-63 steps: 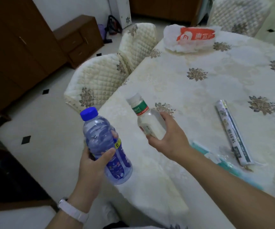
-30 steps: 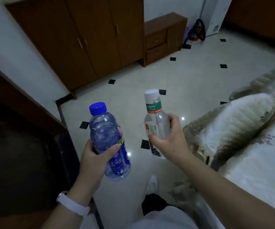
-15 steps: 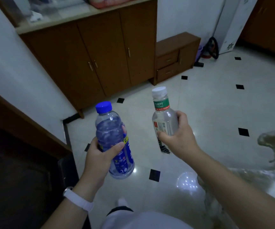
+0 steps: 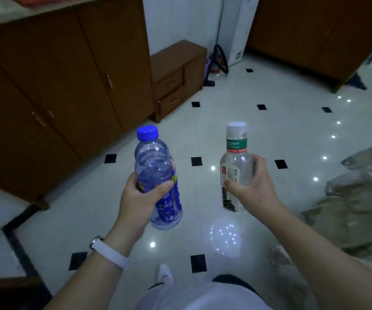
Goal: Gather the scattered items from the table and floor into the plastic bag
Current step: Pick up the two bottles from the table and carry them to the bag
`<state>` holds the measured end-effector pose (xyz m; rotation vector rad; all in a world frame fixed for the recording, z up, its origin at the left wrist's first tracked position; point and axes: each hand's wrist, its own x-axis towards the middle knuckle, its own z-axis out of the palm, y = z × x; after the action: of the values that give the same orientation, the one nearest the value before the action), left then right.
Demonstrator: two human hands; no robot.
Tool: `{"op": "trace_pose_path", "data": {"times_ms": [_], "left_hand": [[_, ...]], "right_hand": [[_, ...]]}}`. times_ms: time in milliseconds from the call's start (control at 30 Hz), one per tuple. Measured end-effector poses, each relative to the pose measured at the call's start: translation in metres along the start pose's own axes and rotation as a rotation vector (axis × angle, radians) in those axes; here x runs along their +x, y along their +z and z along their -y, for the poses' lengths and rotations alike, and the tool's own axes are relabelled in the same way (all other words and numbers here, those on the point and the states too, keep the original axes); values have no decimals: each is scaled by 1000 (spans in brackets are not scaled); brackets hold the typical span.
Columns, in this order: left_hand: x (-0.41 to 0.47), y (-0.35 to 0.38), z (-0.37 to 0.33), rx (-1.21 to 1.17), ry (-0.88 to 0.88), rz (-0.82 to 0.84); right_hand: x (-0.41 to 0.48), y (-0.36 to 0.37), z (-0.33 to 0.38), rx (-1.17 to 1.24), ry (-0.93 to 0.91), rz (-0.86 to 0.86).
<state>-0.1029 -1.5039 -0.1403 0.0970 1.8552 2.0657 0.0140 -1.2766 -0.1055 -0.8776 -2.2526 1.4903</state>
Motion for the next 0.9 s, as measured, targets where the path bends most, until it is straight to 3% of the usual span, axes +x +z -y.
{"op": "trace_pose_path", "data": {"times_ms": [300, 533, 700, 900], "left_hand": [[113, 70, -14, -24, -84, 234], [202, 157, -13, 109, -120, 325], [271, 236, -23, 222, -127, 365], [333, 332, -38, 215, -111, 437]], "right_hand": [[74, -18, -10, 20, 126, -228], [179, -49, -47, 103, 190, -318], [268, -93, -62, 203, 234, -359], [350, -166, -63, 141, 217, -422]]}}
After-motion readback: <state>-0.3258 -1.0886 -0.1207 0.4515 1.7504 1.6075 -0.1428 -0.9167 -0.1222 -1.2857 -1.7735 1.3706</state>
